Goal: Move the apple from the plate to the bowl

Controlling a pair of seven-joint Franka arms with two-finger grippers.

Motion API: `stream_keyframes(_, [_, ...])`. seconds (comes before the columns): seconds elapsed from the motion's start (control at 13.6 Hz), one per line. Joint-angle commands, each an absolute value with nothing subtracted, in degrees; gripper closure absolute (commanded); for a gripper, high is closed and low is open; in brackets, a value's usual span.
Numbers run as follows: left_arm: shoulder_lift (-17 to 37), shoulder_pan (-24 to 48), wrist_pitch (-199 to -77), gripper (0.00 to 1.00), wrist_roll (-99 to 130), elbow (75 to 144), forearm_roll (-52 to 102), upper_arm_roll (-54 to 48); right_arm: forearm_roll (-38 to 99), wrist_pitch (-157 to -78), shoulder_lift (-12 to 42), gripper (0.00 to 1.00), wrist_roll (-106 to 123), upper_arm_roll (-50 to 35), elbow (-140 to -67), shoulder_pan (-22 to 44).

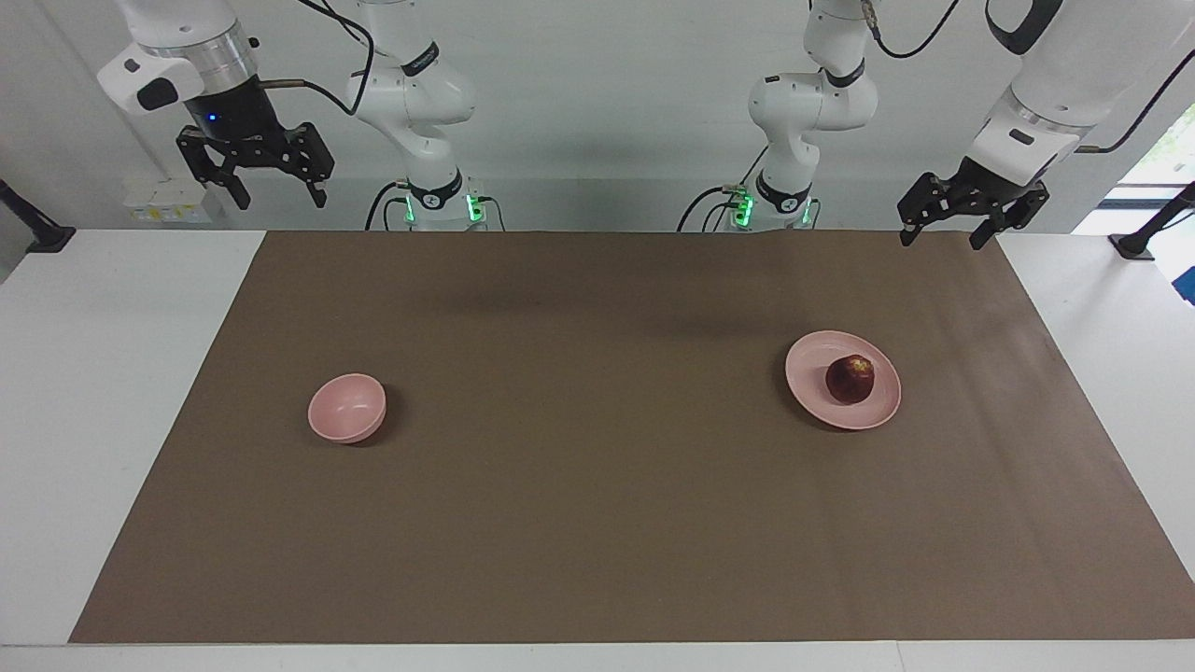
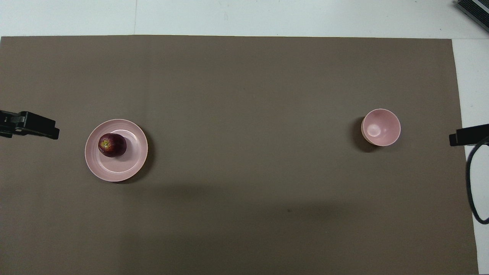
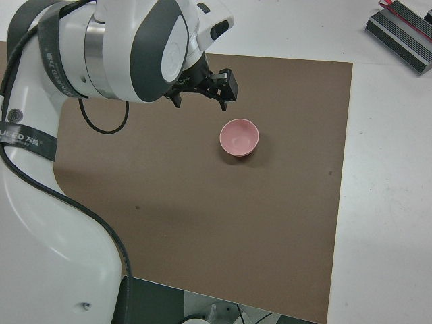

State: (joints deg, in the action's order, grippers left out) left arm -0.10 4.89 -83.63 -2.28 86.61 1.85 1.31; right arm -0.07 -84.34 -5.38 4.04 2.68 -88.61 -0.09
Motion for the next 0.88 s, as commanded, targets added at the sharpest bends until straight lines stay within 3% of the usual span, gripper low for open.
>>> stream_keyframes(0.0, [-0.8, 5.1, -82.4, 0.0, -2.8, 86.6, 2.1, 1.4, 0.1, -83.9, -6.8, 0.0, 5.5, 2.4, -90.3, -0.4])
stream_keyframes(0.81, [-0.9, 4.5, -82.5, 0.0, -3.1, 86.7, 2.1, 1.4, 0.1, -83.7, -7.9, 0.0, 3.1, 2.4, -91.9, -0.4])
